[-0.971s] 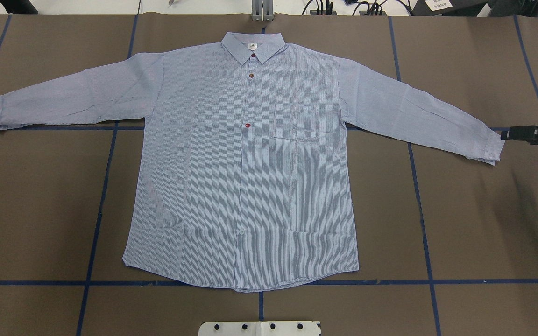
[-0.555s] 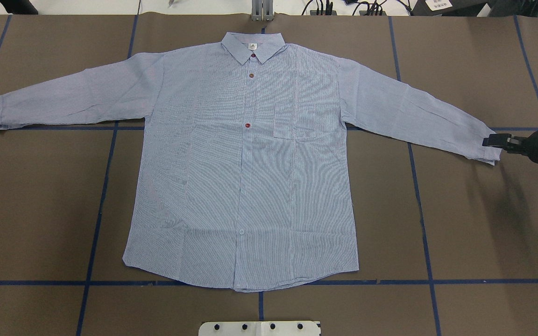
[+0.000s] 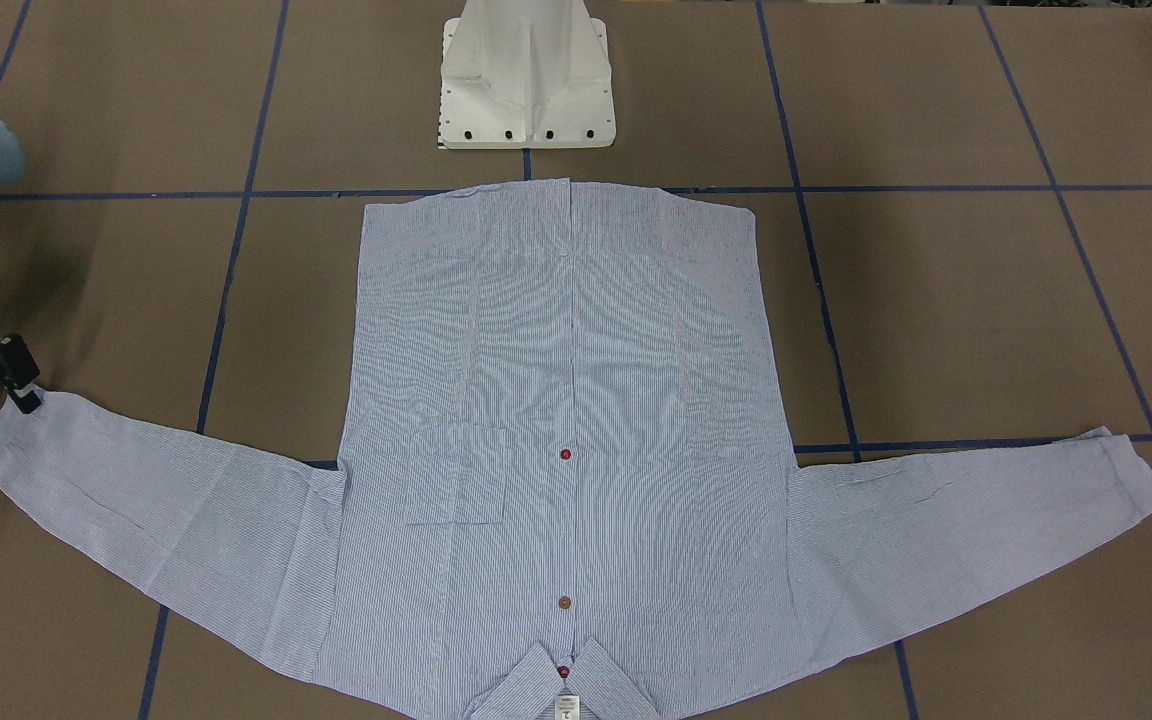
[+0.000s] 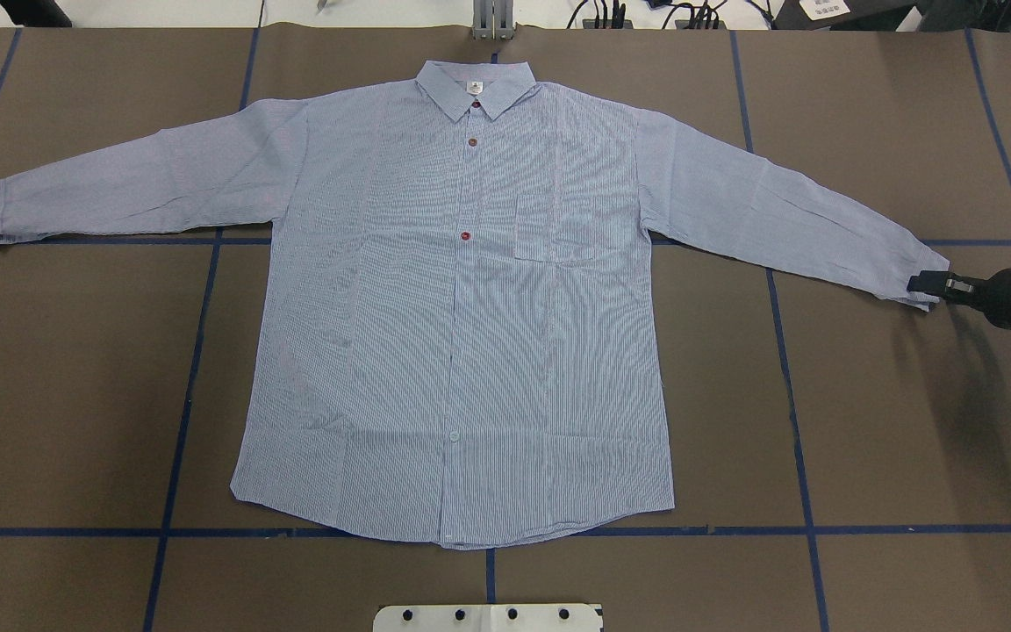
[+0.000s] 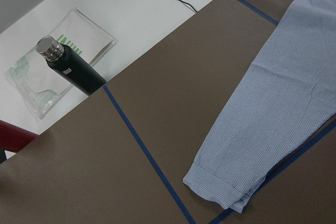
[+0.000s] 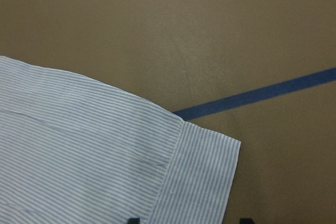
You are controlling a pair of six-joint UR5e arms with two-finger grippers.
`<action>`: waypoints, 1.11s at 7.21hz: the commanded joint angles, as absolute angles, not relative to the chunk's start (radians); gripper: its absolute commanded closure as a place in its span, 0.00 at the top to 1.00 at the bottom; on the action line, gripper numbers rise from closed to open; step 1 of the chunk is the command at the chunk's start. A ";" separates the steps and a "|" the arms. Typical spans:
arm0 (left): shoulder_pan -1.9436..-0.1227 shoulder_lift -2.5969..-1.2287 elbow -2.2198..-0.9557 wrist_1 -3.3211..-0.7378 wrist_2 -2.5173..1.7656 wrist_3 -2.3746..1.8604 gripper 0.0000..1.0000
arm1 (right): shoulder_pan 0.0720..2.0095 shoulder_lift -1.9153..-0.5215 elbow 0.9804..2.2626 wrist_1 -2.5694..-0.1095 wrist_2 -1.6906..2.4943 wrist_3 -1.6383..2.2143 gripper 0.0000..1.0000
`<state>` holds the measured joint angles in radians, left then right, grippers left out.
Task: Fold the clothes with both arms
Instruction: 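Reach the right gripper to the sleeve cuff nearest it and grasp it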
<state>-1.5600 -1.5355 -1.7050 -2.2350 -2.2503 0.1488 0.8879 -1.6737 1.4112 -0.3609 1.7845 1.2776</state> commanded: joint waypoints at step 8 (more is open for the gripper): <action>-1.562 -1.531 -1.703 -2.235 -2.250 0.150 1.00 | 0.862 -1.677 1.526 -0.360 1.779 1.336 0.00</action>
